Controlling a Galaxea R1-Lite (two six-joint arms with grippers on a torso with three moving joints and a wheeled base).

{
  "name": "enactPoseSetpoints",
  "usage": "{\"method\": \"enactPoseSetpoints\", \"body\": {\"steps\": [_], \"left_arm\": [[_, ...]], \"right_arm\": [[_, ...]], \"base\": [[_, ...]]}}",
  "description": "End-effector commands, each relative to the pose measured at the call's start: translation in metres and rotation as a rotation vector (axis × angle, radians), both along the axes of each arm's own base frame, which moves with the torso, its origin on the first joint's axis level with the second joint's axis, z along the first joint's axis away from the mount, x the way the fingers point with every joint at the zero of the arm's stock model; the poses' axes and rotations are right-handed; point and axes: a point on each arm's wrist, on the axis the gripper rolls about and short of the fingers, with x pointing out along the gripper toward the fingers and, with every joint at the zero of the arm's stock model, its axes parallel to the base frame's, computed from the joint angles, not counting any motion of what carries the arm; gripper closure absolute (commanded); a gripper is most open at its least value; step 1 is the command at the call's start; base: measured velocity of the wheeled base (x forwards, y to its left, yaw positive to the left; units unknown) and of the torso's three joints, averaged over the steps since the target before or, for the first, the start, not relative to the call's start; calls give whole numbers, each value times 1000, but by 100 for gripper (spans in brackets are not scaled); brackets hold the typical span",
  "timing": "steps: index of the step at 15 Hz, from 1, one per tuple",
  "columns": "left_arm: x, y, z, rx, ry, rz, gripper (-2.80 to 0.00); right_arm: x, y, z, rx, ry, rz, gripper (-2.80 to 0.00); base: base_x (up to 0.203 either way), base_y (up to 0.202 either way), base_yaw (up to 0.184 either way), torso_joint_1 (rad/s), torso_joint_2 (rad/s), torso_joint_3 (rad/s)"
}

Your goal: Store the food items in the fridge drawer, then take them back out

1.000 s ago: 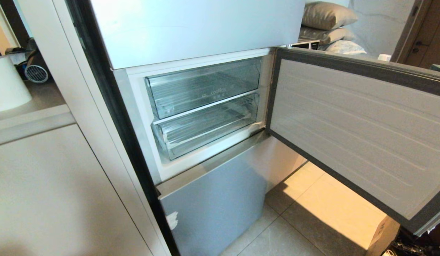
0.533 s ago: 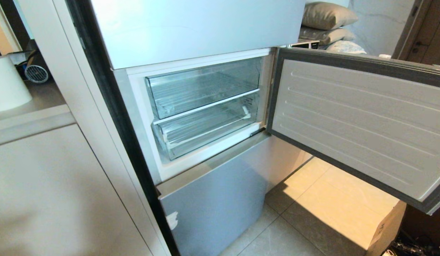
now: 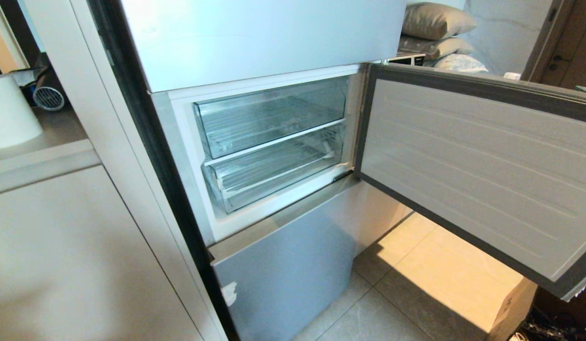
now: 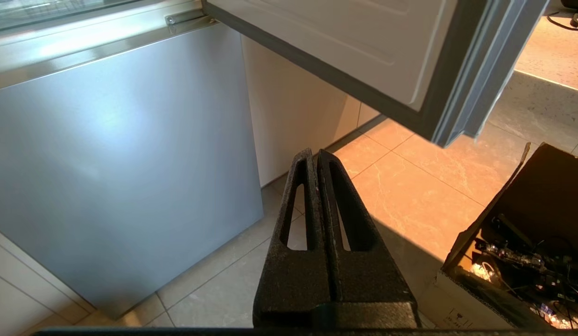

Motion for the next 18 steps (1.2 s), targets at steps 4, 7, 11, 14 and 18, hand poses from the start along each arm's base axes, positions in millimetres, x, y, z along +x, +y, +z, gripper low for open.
{"method": "enactPoseSetpoints", "body": {"steps": [4, 7, 11, 14, 18], "left_arm": [[0, 0, -1, -58, 5, 13, 0], [0, 1, -1, -125, 3, 39, 0], [0, 1, 0, -128, 2, 40, 0], [0, 1, 0, -128, 2, 39, 0], [0, 1, 0, -128, 2, 39, 0]], "right_arm": [[0, 0, 0, -4, 1, 1, 0], [0, 0, 0, 2, 1, 1, 0], [0, 0, 0, 4, 1, 1, 0], [0, 0, 0, 4, 1, 1, 0], [0, 0, 0, 4, 1, 1, 0]], "base": [[0, 0, 0, 0, 0, 0], [0, 0, 0, 0, 0, 0], [0, 0, 0, 0, 0, 0], [0, 0, 0, 0, 0, 0], [-1, -4, 148, 3, 3, 4]]}}
